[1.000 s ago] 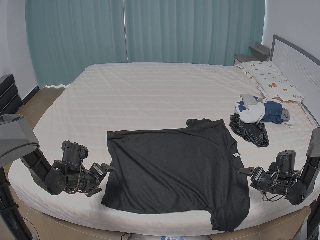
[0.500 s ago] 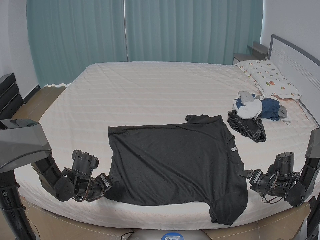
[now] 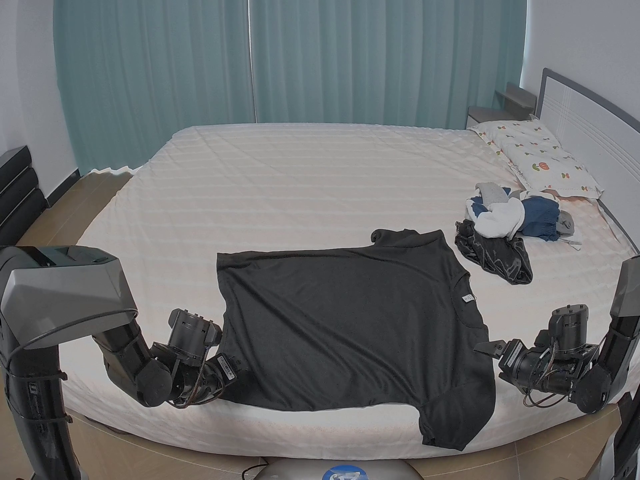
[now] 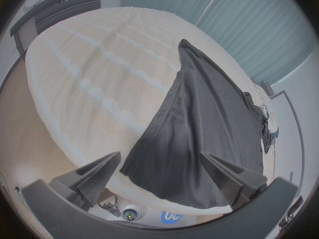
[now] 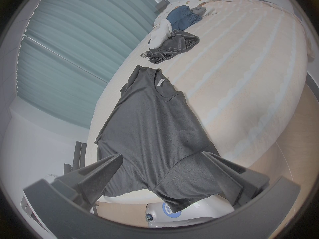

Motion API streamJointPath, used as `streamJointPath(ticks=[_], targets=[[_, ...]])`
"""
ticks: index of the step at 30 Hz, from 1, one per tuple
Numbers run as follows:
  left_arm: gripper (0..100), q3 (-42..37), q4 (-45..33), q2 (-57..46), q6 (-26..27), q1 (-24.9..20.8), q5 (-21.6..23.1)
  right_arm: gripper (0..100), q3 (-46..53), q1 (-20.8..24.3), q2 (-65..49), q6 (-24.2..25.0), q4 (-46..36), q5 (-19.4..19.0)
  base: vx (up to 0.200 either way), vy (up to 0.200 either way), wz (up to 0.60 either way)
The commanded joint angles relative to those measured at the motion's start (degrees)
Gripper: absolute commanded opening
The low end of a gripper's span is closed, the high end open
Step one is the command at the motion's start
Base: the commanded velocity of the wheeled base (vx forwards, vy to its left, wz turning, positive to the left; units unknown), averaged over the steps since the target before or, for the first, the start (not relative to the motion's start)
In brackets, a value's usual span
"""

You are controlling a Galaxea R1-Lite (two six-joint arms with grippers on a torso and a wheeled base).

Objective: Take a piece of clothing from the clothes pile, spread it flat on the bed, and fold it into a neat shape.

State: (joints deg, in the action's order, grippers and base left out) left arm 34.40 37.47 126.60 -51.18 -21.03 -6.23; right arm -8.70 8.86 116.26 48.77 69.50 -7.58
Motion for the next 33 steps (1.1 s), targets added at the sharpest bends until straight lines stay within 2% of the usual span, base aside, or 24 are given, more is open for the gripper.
streamJointPath(ticks=[1, 7, 15, 19, 26, 30, 33], targets=[[0, 0.4, 0.9, 2.5, 0.5, 0.1, -0.5, 100, 0.0, -0.1, 0.3, 0.0, 0.0, 0.0, 0.000, 0.000, 0.00], [0, -0.5, 0.7, 2.2, 2.0, -0.1, -6.2, 100, 0.1, -0.1, 0.3, -0.1, 0.0, 0.0, 0.000, 0.000, 0.00], [0, -4.4, 0.3, 0.5, 3.7, 0.9, -9.2, 100, 0.5, -0.5, 0.2, -0.7, 0.0, 0.1, 0.000, 0.000, 0.00], [0, -5.9, 0.2, -0.1, 5.8, 2.6, -10.6, 100, 1.9, -0.7, 0.3, -4.4, 0.0, 0.1, 0.000, 0.000, 0.00], [0, -7.9, -2.4, -1.0, 7.6, 2.7, -14.2, 100, 3.8, -1.7, 3.0, -9.7, 0.0, 0.1, 0.000, 0.000, 0.00], [0, -8.0, -3.0, -1.8, 8.0, 4.0, -14.6, 100, 4.3, -2.7, 6.2, -12.8, 0.2, 0.1, 0.000, 0.000, 0.00], [0, -8.0, -3.5, -2.1, 8.5, 4.4, -14.6, 100, 4.1, -3.0, 7.8, -13.0, 1.3, 0.0, 0.000, 0.000, 0.00]])
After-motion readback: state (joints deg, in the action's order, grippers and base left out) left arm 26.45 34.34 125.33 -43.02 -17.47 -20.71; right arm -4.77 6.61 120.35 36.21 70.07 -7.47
